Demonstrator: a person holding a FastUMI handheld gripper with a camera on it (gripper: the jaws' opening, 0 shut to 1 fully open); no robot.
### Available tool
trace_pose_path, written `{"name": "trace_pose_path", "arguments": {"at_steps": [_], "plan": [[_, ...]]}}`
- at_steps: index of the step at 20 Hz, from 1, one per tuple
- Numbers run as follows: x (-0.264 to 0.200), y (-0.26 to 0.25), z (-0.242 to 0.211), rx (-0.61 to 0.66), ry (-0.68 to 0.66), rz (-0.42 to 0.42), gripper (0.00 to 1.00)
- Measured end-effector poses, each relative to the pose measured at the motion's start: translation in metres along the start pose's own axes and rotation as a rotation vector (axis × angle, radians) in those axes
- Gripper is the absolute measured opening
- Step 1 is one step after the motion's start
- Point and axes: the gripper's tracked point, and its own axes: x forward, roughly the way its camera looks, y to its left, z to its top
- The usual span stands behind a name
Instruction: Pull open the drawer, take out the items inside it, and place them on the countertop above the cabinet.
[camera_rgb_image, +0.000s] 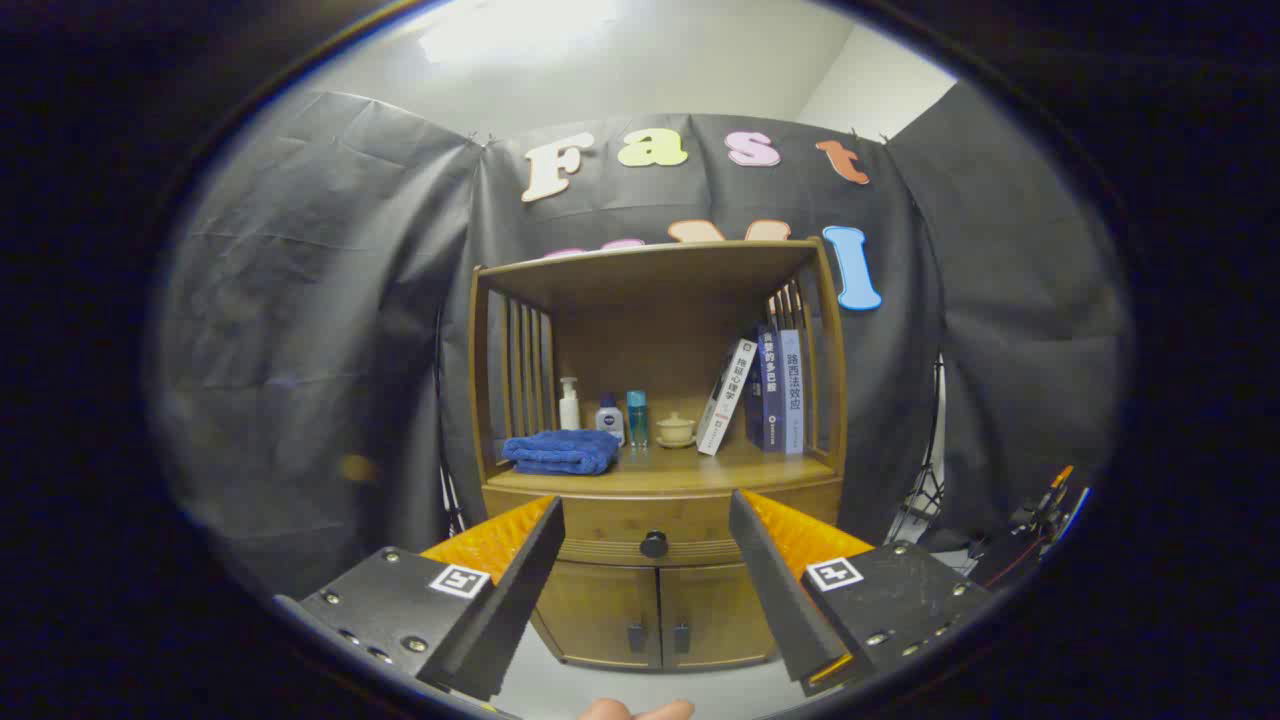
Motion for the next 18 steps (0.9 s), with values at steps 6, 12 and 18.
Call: {"name": "trace_pose_path", "arguments": {"at_steps": [6, 12, 18], "plan": [[0.004, 0.0, -0.004, -0.002, 0.011, -0.001, 0.99], [0.01, 0.002, -0.008, 0.003, 0.021, -0.005, 0.99], [0.033, -0.003, -0.027, -0.019, 0.052, -0.049, 0.99]]}}
